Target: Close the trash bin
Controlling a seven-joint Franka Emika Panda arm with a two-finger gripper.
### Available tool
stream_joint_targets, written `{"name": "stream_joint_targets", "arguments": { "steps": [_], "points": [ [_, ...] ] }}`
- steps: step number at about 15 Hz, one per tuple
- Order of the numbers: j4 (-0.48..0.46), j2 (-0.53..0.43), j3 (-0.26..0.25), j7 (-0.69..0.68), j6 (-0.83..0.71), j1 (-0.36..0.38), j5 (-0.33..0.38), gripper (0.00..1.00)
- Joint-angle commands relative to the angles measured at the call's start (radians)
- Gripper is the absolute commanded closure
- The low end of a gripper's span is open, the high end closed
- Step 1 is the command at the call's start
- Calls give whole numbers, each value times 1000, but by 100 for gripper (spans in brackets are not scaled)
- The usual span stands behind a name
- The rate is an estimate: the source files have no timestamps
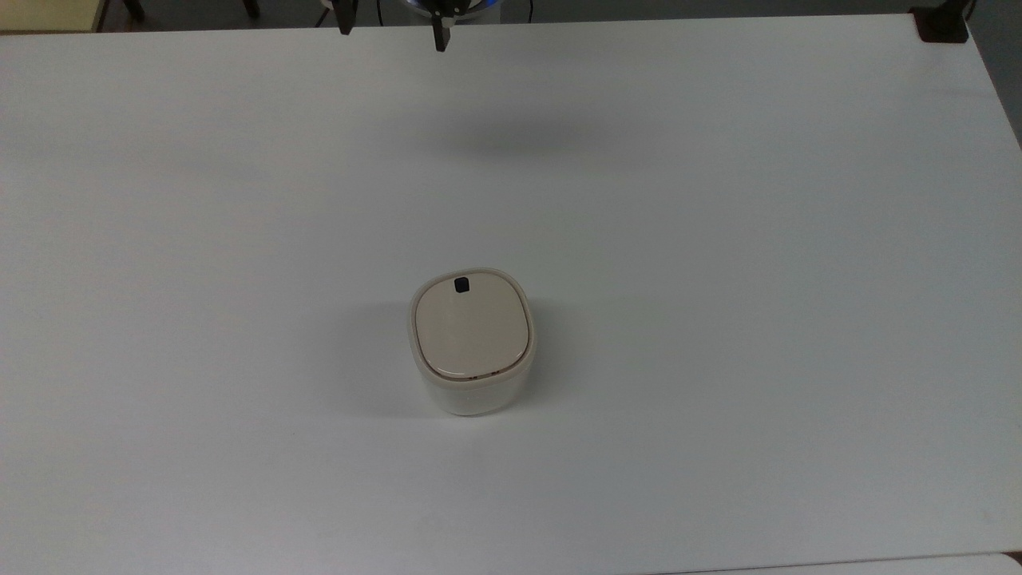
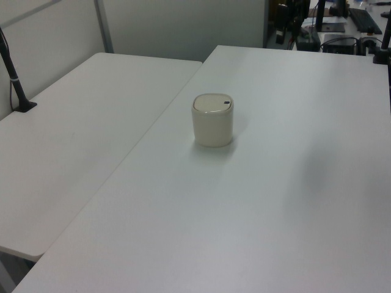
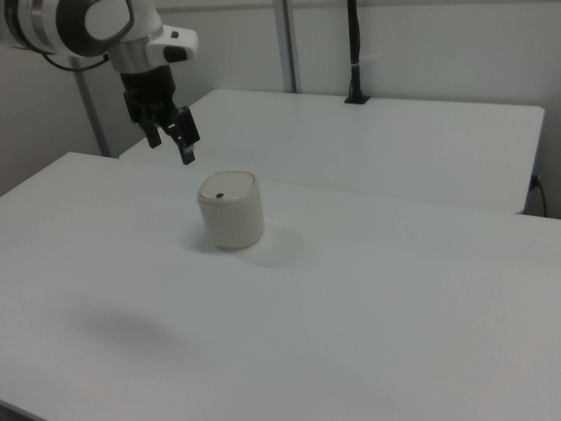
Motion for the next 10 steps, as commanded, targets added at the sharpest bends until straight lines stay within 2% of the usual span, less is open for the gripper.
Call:
{"name": "stream_joint_targets", "arguments": {
  "steps": [1, 10],
  "points": [
    [-16, -17, -19, -175, 1, 0, 11, 0],
    [-7, -12, -20, -182, -5, 10, 10, 0]
  ]
}}
